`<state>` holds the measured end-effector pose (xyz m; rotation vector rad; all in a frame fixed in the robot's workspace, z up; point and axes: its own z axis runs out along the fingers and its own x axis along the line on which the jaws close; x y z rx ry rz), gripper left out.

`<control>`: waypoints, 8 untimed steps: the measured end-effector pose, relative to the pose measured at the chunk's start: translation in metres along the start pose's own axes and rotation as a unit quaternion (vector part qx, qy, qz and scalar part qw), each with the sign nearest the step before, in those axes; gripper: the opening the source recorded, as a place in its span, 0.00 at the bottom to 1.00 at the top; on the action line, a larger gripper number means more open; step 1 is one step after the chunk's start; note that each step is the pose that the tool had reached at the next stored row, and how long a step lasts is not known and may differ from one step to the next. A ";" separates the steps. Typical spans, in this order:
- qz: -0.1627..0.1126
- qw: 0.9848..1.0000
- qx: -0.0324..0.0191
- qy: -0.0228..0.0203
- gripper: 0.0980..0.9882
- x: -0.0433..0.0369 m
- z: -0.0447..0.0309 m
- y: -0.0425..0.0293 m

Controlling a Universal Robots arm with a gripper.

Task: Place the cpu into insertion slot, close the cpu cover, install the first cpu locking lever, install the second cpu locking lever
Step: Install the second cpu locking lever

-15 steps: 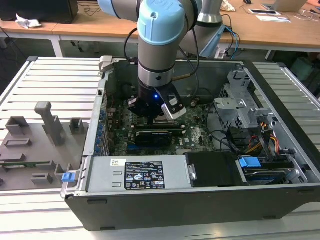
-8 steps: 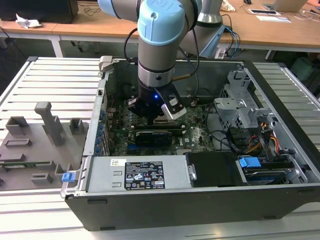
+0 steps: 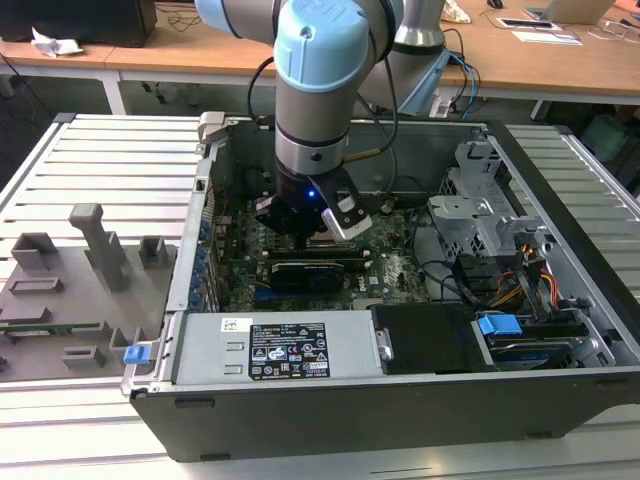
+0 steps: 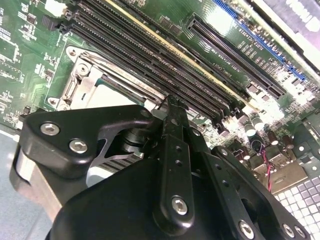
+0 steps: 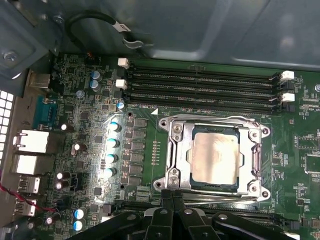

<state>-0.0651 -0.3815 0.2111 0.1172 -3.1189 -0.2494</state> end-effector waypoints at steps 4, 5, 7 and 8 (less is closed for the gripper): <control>0.000 1.000 -0.001 0.000 0.01 0.0011 0.0008 -0.0002; 0.000 1.000 -0.001 0.000 0.01 0.0015 0.0010 -0.0003; 0.000 1.000 -0.002 0.000 0.01 0.0034 0.0017 -0.0004; 0.000 1.000 -0.003 0.000 0.01 0.0047 0.0021 -0.0005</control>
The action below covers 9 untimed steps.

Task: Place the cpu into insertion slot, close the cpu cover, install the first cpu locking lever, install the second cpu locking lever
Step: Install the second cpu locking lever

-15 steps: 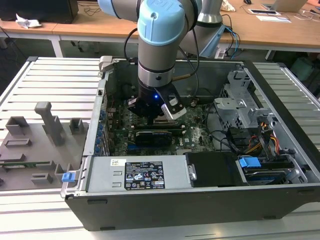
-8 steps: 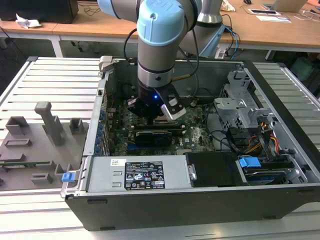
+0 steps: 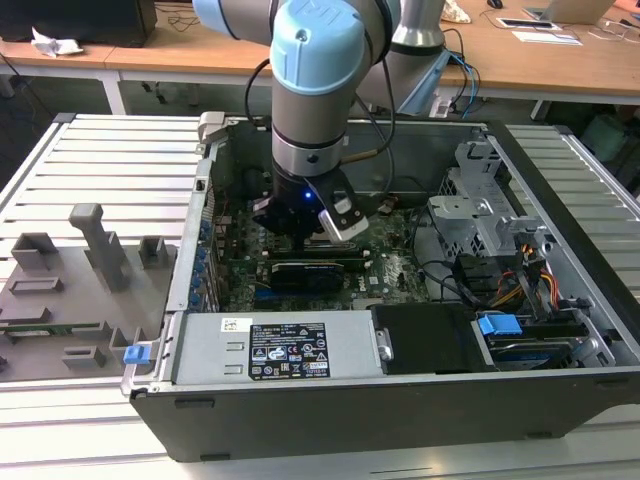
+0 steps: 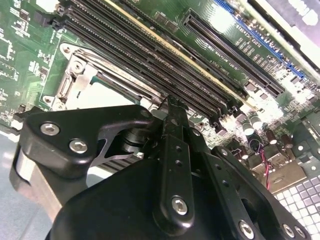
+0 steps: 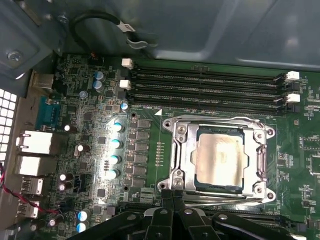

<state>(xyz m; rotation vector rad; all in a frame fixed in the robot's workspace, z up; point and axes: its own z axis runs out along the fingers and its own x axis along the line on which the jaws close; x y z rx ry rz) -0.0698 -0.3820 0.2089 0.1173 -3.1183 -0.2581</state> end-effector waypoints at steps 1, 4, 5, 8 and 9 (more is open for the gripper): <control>0.000 1.000 0.000 0.000 0.01 0.0004 0.0005 -0.0001; 0.000 1.000 -0.003 0.000 0.01 0.0017 0.0018 -0.0002; 0.000 1.000 -0.004 0.000 0.01 0.0020 0.0022 -0.0002; 0.000 1.000 -0.008 -0.001 0.01 0.0032 0.0038 -0.0004; 0.000 1.000 -0.009 -0.001 0.01 0.0034 0.0043 -0.0005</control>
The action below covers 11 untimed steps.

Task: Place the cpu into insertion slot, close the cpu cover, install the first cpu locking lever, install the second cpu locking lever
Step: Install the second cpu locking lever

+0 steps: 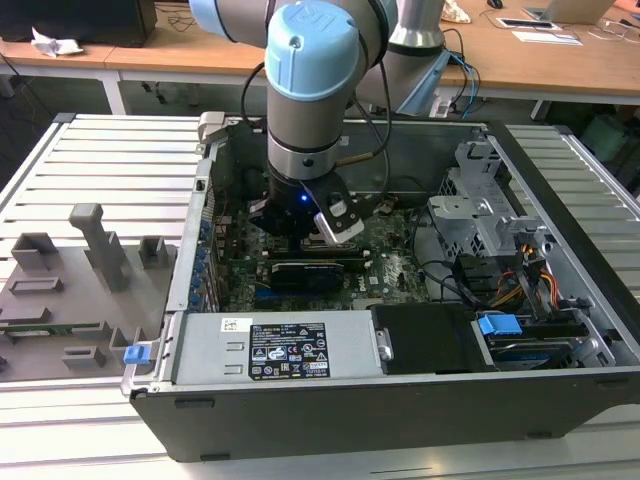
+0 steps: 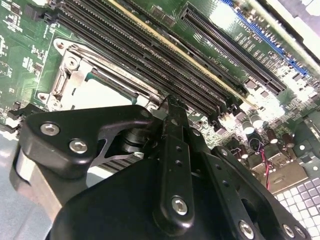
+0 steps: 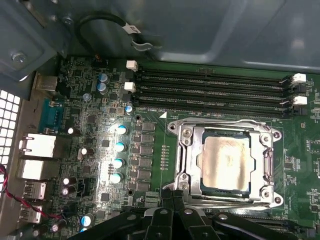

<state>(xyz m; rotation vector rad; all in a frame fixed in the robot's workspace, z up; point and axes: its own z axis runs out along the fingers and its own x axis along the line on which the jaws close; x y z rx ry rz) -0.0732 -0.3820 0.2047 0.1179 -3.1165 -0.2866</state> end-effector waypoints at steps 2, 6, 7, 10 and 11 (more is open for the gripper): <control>0.000 1.000 -0.008 -0.001 0.01 0.0002 0.0009 -0.0001; 0.000 1.000 -0.016 -0.001 0.01 0.0002 0.0029 -0.0005; 0.000 1.000 -0.018 -0.001 0.01 0.0002 0.0036 -0.0006; 0.000 1.000 -0.025 -0.002 0.01 0.0005 0.0054 -0.0009; 0.000 1.000 -0.027 -0.002 0.01 0.0007 0.0058 -0.0010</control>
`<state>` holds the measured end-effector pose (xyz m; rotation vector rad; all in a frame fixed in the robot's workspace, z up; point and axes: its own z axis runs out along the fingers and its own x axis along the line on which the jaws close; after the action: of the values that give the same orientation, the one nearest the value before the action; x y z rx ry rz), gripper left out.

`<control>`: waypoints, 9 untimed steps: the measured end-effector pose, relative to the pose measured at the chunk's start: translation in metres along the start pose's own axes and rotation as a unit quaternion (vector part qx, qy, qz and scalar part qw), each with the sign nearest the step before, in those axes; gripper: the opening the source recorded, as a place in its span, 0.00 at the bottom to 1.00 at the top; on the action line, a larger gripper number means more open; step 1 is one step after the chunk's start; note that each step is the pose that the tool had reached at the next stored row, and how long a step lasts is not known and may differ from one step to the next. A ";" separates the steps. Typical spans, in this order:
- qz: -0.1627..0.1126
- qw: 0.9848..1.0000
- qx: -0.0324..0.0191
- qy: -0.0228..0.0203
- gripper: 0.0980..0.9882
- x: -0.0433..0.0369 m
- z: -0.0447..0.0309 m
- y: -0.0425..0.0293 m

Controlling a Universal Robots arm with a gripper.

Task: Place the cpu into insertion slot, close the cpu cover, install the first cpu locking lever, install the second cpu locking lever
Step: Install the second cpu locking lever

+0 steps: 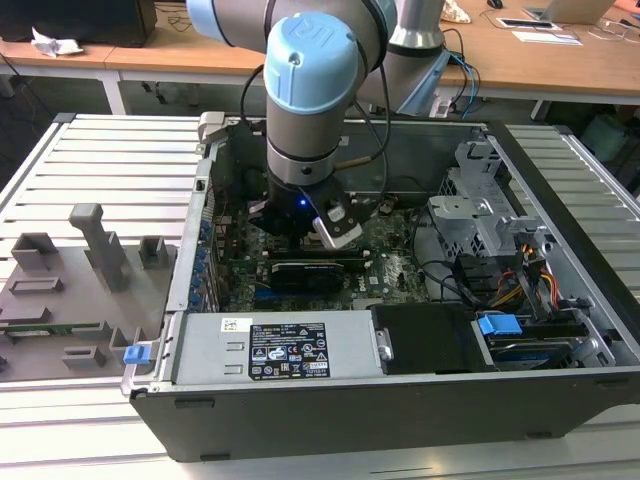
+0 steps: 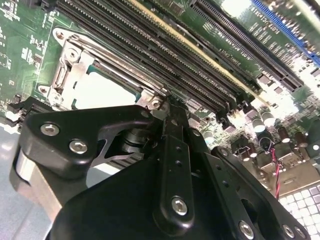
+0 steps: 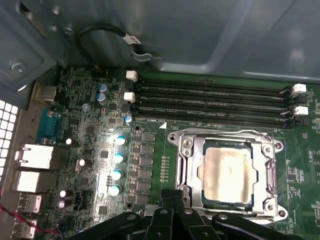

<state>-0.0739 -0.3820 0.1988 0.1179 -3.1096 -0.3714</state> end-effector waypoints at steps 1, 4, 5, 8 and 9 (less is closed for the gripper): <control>0.000 1.000 -0.002 0.000 0.01 0.0004 0.0006 -0.0001; 0.000 1.000 -0.003 0.000 0.01 0.0014 0.0013 -0.0005; 0.000 1.000 -0.003 0.000 0.01 0.0014 0.0013 -0.0005; 0.000 1.000 -0.003 0.000 0.01 0.0014 -0.0039 0.0008; 0.000 1.000 -0.003 0.000 0.01 0.0015 -0.0052 0.0011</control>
<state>-0.0753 -0.3823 0.2041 0.1179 -3.1087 -0.3809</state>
